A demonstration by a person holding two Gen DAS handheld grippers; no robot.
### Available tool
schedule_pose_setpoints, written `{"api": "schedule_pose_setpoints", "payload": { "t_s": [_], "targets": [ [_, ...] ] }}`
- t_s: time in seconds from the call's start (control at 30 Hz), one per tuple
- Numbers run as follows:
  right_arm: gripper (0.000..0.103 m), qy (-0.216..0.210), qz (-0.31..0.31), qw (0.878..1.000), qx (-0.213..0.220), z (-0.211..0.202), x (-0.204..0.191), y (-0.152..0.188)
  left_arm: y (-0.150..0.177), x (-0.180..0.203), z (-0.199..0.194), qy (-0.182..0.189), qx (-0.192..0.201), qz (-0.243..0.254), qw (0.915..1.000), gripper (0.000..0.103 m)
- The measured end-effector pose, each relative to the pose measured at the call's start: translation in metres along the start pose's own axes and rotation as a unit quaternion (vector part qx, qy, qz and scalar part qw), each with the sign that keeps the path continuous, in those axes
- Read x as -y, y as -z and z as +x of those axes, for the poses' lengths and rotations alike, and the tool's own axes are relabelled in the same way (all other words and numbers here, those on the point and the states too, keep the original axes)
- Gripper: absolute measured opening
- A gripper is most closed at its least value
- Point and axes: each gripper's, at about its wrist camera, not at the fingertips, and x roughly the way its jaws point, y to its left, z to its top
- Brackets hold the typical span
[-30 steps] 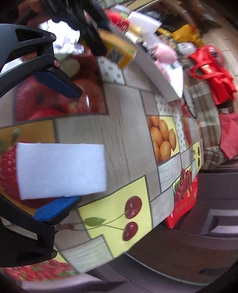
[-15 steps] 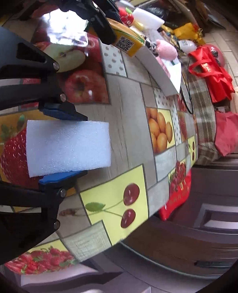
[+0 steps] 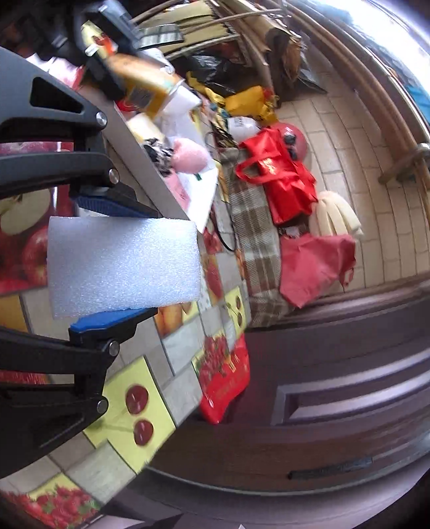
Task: Organize soft objects
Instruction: 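Carry the foam block and yellow tissue pack over the white tray with both tools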
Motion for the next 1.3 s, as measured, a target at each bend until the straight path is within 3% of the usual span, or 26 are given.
{"api": "schedule_pose_setpoints", "payload": {
  "t_s": [0.17,0.37,1.07,1.13,1.23,1.3],
  "targets": [
    [0.050,-0.019,-0.026,0.999,0.008,-0.001,-0.018,-0.003,0.006,-0.049,-0.010,-0.056,-0.002,-0.035,0.9978,0.051],
    [0.050,-0.046,-0.041,0.998,0.008,0.006,-0.042,-0.001,0.013,-0.073,-0.017,-0.084,-0.002,-0.050,0.9952,0.051],
    [0.050,-0.081,-0.101,0.992,0.008,0.022,-0.095,0.000,0.014,-0.084,-0.014,-0.095,-0.013,-0.069,0.9930,0.051],
    [0.050,-0.086,-0.103,0.991,0.008,0.025,-0.100,0.000,0.015,-0.091,-0.010,-0.087,-0.023,-0.084,0.9924,0.051],
    [0.050,-0.097,-0.108,0.989,0.005,0.033,-0.110,-0.002,0.015,-0.100,0.002,-0.020,-0.053,-0.099,0.9935,0.051],
    [0.050,-0.105,-0.110,0.988,0.004,0.036,-0.117,-0.002,0.015,-0.100,0.009,0.001,-0.069,-0.097,0.9929,0.051]
  ]
}}
